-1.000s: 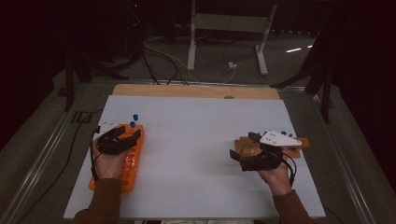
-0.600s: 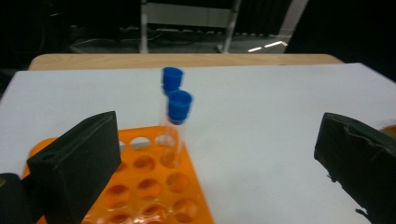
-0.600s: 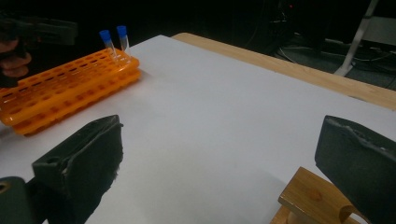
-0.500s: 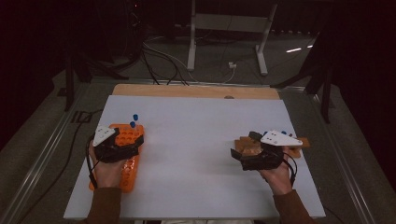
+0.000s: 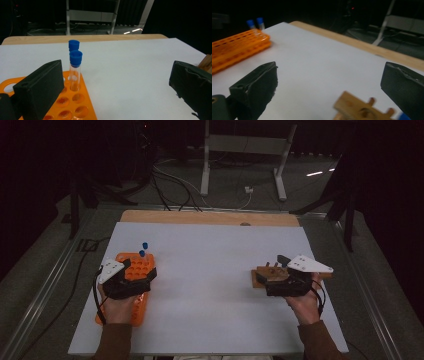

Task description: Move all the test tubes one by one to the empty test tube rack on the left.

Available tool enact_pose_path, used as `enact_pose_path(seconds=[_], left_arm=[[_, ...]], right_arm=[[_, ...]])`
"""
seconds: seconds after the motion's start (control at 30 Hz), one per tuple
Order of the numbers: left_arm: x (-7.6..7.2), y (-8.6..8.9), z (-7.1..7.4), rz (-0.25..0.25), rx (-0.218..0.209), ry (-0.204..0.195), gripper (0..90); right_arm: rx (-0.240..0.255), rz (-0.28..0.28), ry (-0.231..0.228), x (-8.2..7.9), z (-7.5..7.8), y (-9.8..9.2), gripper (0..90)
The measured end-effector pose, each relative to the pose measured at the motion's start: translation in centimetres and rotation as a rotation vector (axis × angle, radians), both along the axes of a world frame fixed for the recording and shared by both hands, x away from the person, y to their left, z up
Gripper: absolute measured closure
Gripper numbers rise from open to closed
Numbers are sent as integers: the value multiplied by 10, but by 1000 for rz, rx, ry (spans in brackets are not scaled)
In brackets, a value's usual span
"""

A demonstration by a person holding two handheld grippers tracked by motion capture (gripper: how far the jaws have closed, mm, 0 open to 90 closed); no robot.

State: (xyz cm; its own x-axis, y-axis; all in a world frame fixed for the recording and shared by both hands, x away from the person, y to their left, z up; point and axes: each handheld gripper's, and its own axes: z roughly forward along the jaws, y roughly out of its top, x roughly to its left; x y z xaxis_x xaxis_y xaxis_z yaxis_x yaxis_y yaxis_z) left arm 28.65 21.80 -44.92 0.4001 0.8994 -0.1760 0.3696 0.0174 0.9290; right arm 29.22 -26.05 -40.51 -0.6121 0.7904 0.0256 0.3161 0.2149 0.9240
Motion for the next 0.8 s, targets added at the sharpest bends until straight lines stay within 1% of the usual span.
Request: enact_pose_path(seconds=[0.07,0.17,0.33,0.5,0.63,0.67,0.8], left_arm=[[1,0,-1,0,-1,1,8],[2,1,-5,-4,-5,11,8],[2,3,-6,7,-2,9,8],[2,5,-10,13,4,21,8],[2,7,-10,19,-3,28,8],[3,7,-10,20,-3,30,8],[3,9,-11,22,-9,35,8]], right_arm=[[-11,-27,-17,3,2,-6,9],[-27,-68,-24,8,4,-15,9],[3,-118,-7,17,4,-34,9],[4,-166,12,22,2,-54,9],[11,-212,22,24,0,-70,10],[13,-224,25,24,-1,-74,40],[-3,-247,38,24,-5,-87,51]])
